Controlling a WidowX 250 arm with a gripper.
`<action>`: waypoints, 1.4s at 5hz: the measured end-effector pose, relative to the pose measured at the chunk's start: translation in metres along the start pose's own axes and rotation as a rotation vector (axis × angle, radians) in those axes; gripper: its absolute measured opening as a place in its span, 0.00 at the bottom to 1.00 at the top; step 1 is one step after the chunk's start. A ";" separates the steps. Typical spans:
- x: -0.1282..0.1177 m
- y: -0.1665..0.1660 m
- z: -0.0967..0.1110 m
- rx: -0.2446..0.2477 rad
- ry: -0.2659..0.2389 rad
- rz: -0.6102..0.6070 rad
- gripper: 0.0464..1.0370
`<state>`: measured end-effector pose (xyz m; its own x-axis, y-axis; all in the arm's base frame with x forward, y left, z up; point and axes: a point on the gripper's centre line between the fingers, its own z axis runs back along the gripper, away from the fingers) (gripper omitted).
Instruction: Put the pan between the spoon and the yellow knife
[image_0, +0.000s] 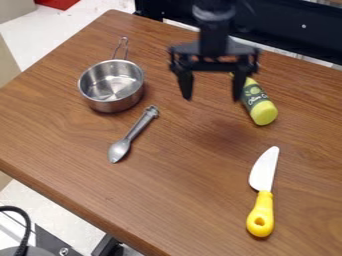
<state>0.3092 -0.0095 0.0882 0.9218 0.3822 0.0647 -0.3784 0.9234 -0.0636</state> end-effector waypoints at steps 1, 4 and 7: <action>0.009 0.027 0.005 0.058 -0.011 -0.065 0.96; 0.052 0.102 -0.002 0.114 -0.036 -0.310 0.96; 0.053 0.109 -0.034 0.112 -0.075 -0.237 0.96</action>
<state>0.3194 0.1102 0.0509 0.9785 0.1530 0.1386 -0.1640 0.9838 0.0719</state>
